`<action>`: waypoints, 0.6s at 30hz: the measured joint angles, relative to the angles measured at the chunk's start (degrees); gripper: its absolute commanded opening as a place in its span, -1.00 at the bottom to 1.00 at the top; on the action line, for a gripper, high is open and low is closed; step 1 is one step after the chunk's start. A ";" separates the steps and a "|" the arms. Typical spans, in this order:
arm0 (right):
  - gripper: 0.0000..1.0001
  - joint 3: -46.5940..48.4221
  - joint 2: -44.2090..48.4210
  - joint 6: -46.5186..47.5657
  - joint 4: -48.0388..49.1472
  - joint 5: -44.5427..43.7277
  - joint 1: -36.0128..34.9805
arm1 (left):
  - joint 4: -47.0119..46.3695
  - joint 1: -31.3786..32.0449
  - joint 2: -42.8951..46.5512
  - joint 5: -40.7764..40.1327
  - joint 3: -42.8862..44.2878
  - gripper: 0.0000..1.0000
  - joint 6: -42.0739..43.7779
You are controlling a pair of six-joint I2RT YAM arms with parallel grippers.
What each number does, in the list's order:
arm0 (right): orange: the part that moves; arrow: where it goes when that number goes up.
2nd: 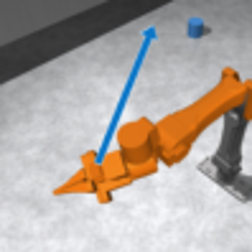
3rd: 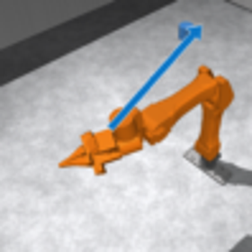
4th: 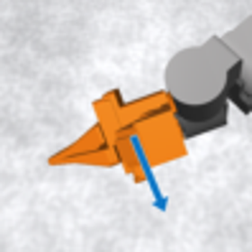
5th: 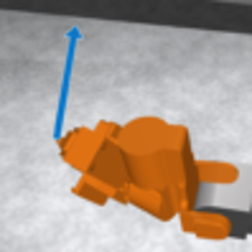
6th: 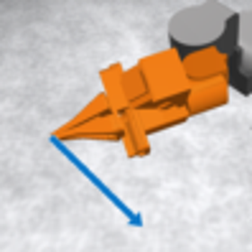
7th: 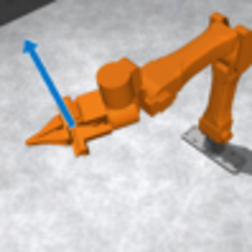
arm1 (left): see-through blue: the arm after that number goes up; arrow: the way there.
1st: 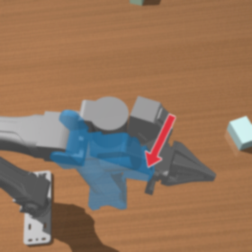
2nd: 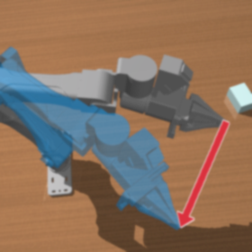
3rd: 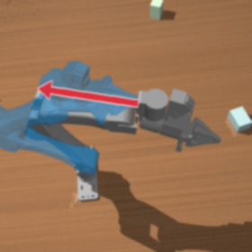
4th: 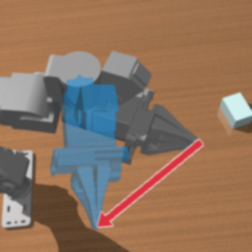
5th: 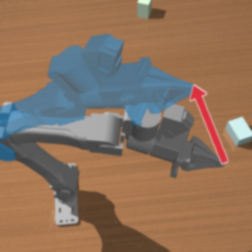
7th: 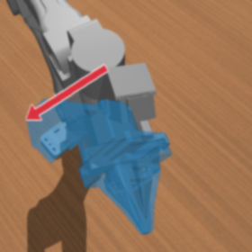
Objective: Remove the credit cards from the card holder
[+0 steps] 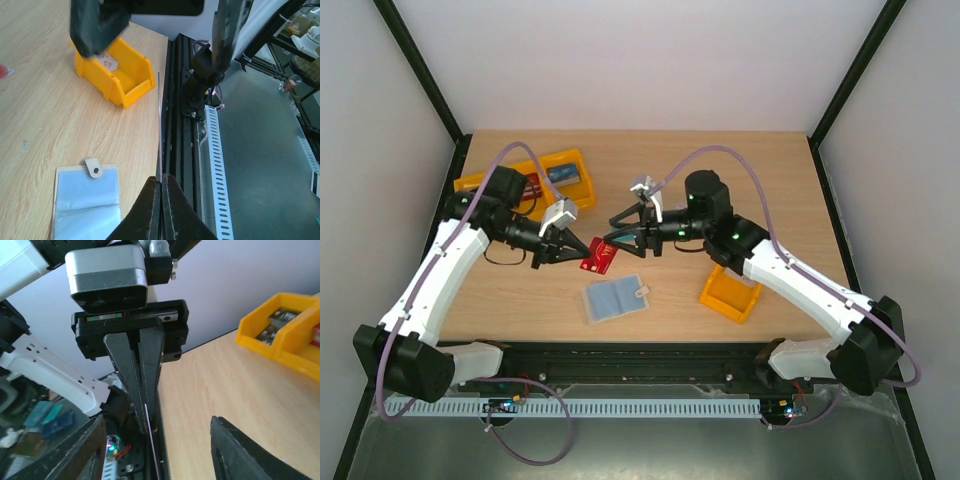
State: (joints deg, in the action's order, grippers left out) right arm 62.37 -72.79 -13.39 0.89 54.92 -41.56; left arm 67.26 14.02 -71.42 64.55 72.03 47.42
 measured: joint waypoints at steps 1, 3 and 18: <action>0.04 0.28 -0.66 0.33 -0.39 0.26 -0.59 | 0.22 0.28 -0.17 -0.09 0.00 -0.96 0.26; -0.06 0.85 -1.64 1.03 -1.38 0.61 -1.40 | 0.63 0.83 -0.61 -0.17 0.02 -0.96 0.79; -0.97 1.95 -3.69 5.44 -8.68 0.98 -2.03 | 1.31 1.25 -2.21 -0.52 0.35 -0.86 1.68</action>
State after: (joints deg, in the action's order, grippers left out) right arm 64.31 -76.49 -7.94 -7.79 55.90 -43.59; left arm 68.58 15.27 -73.63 64.03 72.38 49.10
